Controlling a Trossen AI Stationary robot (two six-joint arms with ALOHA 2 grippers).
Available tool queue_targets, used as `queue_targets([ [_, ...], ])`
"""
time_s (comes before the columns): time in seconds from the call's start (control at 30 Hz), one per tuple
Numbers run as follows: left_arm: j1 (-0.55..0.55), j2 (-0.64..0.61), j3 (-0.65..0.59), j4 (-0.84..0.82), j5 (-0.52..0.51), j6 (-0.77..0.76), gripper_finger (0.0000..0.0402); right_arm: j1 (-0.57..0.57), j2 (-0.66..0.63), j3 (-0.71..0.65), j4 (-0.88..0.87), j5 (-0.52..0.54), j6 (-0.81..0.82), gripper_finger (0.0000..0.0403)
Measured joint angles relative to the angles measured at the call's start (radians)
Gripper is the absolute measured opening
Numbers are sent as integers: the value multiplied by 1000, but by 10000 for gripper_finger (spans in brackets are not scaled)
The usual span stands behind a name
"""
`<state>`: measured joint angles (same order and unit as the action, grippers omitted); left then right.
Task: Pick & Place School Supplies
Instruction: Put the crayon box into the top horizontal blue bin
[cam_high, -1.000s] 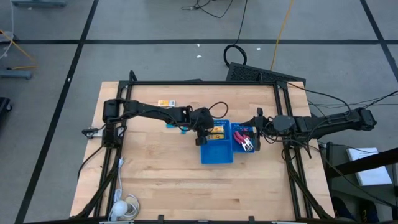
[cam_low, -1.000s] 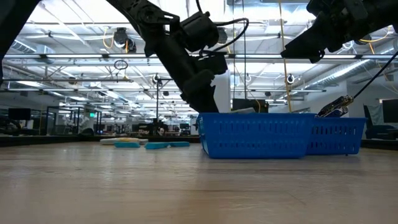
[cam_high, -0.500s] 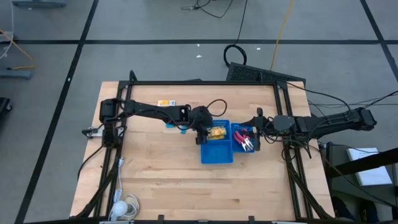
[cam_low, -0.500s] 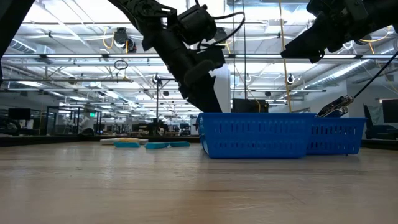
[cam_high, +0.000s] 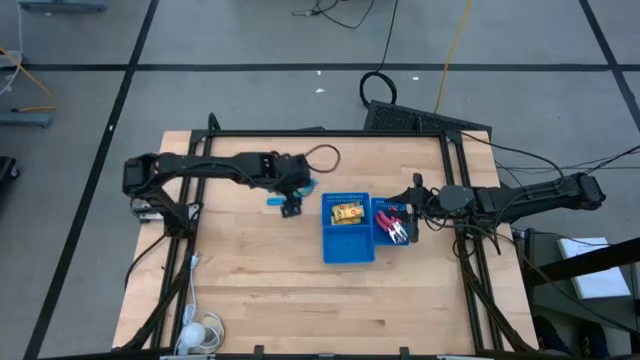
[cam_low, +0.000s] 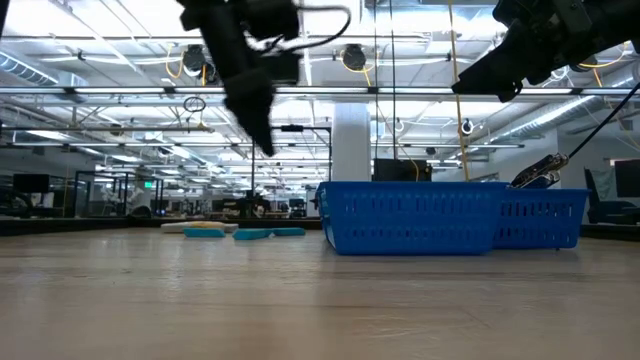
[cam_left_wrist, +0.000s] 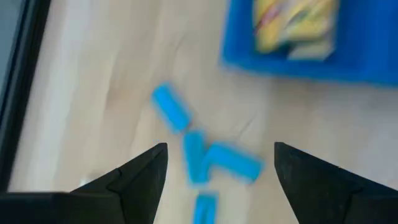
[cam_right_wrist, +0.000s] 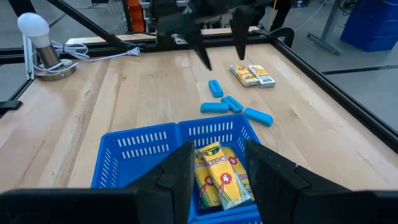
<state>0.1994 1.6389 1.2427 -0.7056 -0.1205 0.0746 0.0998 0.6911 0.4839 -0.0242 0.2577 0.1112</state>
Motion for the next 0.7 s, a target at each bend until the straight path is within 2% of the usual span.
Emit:
queue_targets([
  [0.13, 95, -46, -104, -26, -29, -11, 285, 0, 0, 0, -3, 0, 0, 132],
  [0.37, 281, -58, -263, -25, -18, -40, 278, 0, 0, 0, -2, 0, 0, 132],
  [0.5, 344, -58, -334, 12, -83, -36, 278, 0, 0, 0, -2, 0, 0, 132],
  [0.7, 391, -57, -406, 114, -88, 81, 278, 0, 0, 0, -1, 0, 0, 132],
])
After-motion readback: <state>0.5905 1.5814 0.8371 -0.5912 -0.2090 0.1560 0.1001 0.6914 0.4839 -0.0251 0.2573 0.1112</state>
